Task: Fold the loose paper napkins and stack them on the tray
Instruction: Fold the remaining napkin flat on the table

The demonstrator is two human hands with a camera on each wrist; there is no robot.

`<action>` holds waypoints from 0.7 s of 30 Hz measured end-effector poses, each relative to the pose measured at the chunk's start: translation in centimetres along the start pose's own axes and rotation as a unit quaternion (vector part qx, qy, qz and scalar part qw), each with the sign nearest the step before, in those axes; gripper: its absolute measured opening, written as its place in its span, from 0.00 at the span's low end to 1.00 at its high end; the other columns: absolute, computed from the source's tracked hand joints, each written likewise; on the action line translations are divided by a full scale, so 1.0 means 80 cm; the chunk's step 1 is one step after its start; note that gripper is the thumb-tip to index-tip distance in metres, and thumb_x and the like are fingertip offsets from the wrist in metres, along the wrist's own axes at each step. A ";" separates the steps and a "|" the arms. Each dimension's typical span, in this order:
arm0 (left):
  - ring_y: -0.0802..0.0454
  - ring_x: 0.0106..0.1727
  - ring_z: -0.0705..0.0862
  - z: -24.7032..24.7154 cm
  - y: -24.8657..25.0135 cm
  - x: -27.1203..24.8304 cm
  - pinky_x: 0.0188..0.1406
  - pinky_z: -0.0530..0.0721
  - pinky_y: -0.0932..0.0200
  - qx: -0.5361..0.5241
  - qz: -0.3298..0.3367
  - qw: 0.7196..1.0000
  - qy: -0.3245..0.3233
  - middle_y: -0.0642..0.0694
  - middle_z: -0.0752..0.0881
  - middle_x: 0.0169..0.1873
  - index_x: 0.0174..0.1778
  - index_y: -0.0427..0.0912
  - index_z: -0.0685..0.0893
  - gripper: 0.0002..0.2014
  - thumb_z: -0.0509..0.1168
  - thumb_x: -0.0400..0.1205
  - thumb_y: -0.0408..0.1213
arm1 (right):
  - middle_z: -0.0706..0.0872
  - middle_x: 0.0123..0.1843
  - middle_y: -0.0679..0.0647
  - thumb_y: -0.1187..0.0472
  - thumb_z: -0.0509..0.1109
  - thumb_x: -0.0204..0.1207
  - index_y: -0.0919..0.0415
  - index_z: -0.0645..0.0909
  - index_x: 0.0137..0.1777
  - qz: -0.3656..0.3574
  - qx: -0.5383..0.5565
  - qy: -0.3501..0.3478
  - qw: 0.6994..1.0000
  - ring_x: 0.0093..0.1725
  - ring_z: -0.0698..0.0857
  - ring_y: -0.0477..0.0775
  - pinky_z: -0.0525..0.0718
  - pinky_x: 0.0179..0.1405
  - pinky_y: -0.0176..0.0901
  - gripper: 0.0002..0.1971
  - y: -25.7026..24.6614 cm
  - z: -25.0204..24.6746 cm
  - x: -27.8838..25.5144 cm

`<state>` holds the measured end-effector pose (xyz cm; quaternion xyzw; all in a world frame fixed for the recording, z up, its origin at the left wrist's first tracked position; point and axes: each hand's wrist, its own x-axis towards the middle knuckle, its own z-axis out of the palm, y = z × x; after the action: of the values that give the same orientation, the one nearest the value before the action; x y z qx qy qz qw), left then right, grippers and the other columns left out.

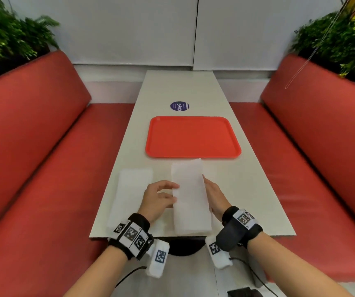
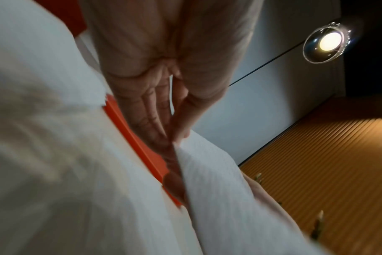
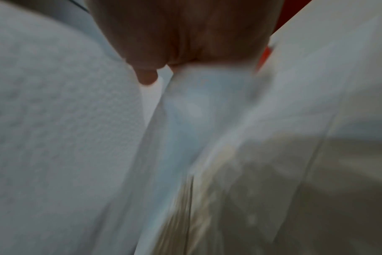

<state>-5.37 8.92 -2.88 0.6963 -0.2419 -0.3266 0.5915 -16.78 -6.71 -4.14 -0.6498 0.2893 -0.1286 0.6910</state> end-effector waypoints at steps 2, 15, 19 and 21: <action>0.46 0.39 0.88 -0.033 -0.004 -0.006 0.46 0.91 0.50 0.028 0.009 0.999 0.015 0.45 0.85 0.57 0.51 0.42 0.89 0.16 0.70 0.72 0.19 | 0.91 0.53 0.51 0.36 0.55 0.83 0.52 0.86 0.57 0.011 -0.029 0.008 0.999 0.51 0.89 0.52 0.84 0.47 0.44 0.25 -0.004 0.027 0.006; 0.38 0.39 0.90 -0.191 -0.011 0.015 0.49 0.90 0.48 0.163 -0.031 0.983 0.078 0.51 0.84 0.58 0.58 0.50 0.87 0.25 0.78 0.67 0.23 | 0.83 0.47 0.52 0.68 0.76 0.67 0.45 0.81 0.62 -0.075 -0.163 0.025 0.983 0.39 0.82 0.50 0.82 0.41 0.38 0.25 -0.011 0.175 0.051; 0.48 0.33 0.86 -0.198 -0.020 0.027 0.42 0.90 0.56 0.199 -0.039 0.976 0.075 0.50 0.84 0.60 0.61 0.48 0.86 0.27 0.78 0.67 0.23 | 0.84 0.51 0.51 0.67 0.74 0.72 0.54 0.86 0.62 -0.062 -0.254 0.011 0.965 0.40 0.81 0.48 0.80 0.46 0.30 0.19 -0.001 0.188 0.061; 0.51 0.34 0.85 -0.199 -0.025 0.031 0.39 0.88 0.63 0.216 -0.049 0.973 0.071 0.49 0.84 0.61 0.63 0.46 0.85 0.28 0.79 0.68 0.24 | 0.85 0.55 0.54 0.65 0.74 0.72 0.57 0.85 0.65 -0.041 -0.281 0.006 0.959 0.45 0.81 0.49 0.81 0.56 0.35 0.20 0.006 0.191 0.065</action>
<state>7.96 18.09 -3.87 0.8400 -0.2296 -0.2450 0.4262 -4.10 3.07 -6.02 -0.8286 0.2907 -0.0738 0.4727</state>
